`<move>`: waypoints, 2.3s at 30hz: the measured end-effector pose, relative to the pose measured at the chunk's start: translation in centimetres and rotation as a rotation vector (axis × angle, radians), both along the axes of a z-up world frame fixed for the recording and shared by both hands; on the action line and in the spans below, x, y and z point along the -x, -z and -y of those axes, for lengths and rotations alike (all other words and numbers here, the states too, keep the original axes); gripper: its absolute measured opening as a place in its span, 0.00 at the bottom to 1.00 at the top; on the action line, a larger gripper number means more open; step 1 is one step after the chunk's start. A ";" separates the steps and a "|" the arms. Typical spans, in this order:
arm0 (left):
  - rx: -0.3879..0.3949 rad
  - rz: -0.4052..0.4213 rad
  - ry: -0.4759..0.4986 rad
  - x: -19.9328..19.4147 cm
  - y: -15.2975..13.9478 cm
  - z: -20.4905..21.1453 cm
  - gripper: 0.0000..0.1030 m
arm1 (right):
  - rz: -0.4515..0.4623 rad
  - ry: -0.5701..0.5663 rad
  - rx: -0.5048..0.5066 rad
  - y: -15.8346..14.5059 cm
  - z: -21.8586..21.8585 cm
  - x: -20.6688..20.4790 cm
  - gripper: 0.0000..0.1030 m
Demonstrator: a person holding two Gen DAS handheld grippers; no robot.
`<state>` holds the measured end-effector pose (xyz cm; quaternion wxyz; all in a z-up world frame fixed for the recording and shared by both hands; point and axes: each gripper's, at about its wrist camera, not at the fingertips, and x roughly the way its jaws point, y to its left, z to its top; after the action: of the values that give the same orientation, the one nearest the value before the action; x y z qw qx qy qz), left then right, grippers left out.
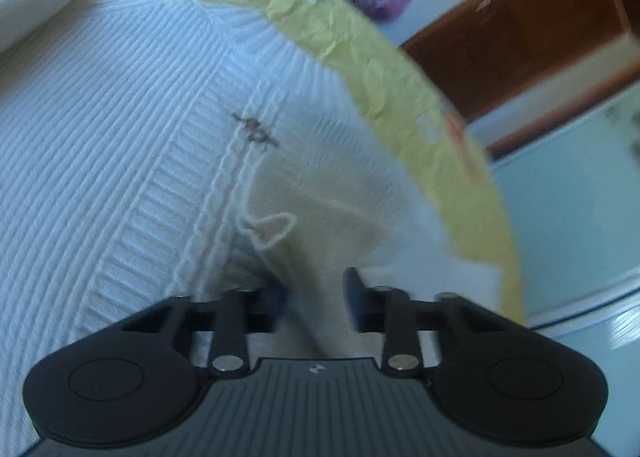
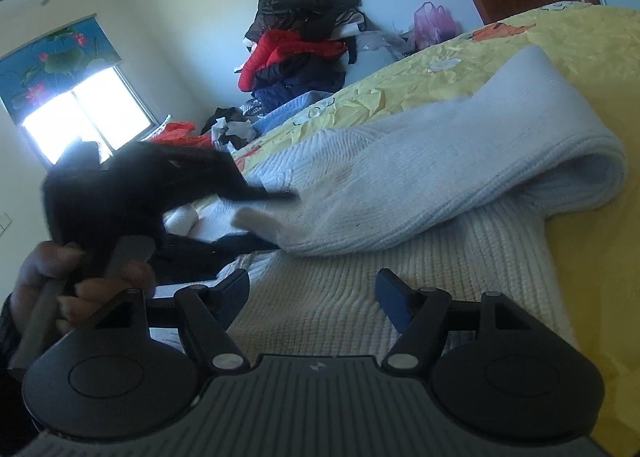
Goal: Fold small clothes
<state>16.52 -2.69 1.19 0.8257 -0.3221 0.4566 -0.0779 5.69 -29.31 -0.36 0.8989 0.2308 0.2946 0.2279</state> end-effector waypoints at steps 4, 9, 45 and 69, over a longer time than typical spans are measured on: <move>-0.121 0.071 0.015 0.4 -0.5 0.8 0.13 | -0.001 0.000 -0.004 0.0 -0.1 0.0 0.72; -0.287 0.237 0.061 2.2 -2.9 2.3 0.11 | -0.001 0.000 0.002 0.1 -0.2 0.1 0.72; -0.230 0.343 -0.174 8.0 1.3 -13.1 0.27 | 0.027 0.014 0.496 -2.8 -5.9 -10.6 0.83; 0.177 0.232 -0.770 12.0 -0.5 -33.9 0.89 | 0.095 -0.030 0.553 -1.0 -6.7 -9.8 0.98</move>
<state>4.52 31.25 1.73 0.8097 -0.5282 0.1979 0.1621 15.45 -22.61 0.69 0.9371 -0.0386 0.3065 0.1626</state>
